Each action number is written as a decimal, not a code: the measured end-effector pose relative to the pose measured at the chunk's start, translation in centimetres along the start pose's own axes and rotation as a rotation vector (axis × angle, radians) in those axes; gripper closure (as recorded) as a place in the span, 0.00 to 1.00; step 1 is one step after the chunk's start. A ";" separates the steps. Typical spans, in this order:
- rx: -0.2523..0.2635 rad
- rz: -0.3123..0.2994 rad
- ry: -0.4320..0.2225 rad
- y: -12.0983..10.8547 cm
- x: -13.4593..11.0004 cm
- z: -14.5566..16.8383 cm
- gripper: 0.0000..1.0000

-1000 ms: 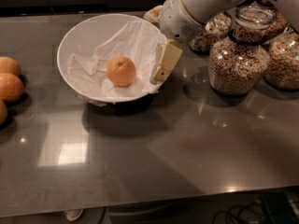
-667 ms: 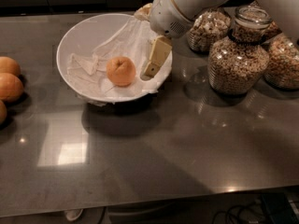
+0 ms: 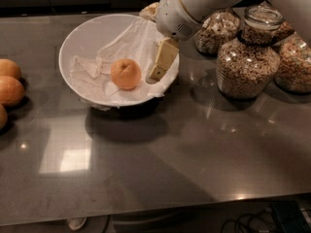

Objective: Pick orange from white bowl

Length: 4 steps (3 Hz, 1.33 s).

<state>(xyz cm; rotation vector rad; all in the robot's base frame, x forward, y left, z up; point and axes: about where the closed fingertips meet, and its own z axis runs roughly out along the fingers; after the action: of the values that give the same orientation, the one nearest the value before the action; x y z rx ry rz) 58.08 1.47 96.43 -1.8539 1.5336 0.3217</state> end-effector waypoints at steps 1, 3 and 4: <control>0.022 -0.019 -0.047 -0.9 -0.4 1.5 0.00; -0.006 -0.016 -0.095 -3.2 -0.5 4.9 0.00; -0.035 0.003 -0.095 -3.4 0.0 6.3 0.00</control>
Offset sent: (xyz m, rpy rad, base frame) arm 0.0494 0.0437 -0.0164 0.1144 -0.0305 0.0574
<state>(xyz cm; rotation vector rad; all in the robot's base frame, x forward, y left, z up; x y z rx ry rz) 62.69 5.71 93.08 -1.8365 1.4753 0.4350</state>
